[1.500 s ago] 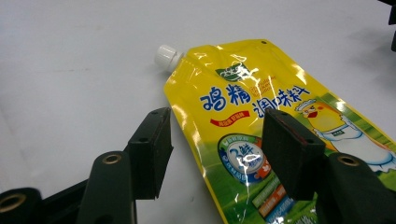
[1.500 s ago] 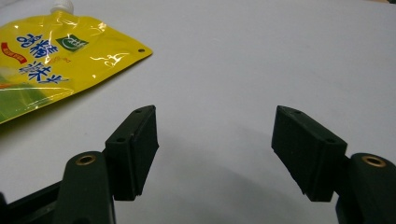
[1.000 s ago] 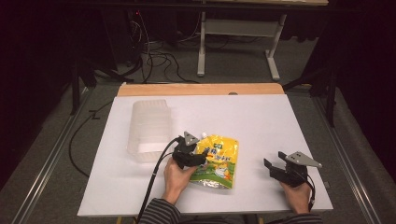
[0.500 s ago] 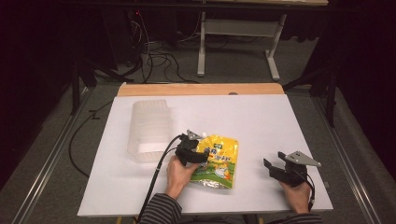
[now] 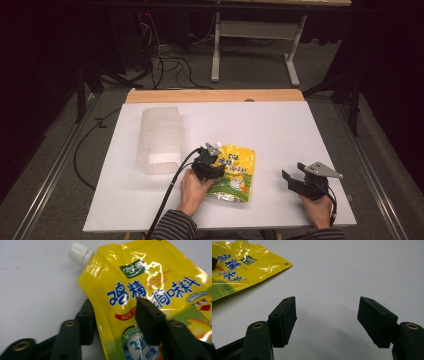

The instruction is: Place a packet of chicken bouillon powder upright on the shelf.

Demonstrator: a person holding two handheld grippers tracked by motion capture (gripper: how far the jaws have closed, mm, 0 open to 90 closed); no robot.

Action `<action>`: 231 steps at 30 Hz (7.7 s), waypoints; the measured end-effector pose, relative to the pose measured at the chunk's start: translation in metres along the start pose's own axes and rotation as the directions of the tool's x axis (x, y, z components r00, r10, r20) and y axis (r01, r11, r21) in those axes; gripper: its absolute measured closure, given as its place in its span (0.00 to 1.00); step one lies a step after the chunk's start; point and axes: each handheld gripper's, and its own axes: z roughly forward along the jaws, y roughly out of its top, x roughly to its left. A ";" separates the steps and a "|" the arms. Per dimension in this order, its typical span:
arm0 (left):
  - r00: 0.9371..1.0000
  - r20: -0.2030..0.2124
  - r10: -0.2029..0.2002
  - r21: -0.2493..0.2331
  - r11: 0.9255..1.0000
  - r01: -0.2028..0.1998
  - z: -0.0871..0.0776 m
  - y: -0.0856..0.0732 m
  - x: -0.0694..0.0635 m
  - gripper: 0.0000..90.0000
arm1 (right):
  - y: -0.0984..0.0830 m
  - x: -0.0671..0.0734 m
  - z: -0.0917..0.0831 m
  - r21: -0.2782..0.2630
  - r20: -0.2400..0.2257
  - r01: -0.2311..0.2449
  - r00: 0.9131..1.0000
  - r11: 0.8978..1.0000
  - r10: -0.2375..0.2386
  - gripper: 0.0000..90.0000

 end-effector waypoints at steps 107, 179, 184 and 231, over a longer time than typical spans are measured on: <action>1.000 0.008 0.023 -0.453 0.891 -0.017 -0.179 0.034 0.065 1.00 | 0.000 -0.001 0.000 -0.007 -0.004 -0.005 1.000 1.000 0.005 0.35; 0.989 -0.138 -0.059 -0.138 0.990 0.040 -0.167 0.016 0.123 0.98 | 0.000 0.000 0.000 -0.003 0.003 -0.001 1.000 1.000 0.001 0.35; 0.985 -0.174 -0.016 -0.159 0.987 -0.012 -0.164 0.016 0.116 1.00 | 0.000 0.000 0.000 -0.003 0.004 0.000 1.000 1.000 0.000 0.35; 0.979 -0.162 -0.124 -0.324 0.944 0.066 -0.160 -0.028 0.124 0.99 | 0.000 0.000 0.000 0.003 0.004 -0.006 1.000 1.000 0.006 0.35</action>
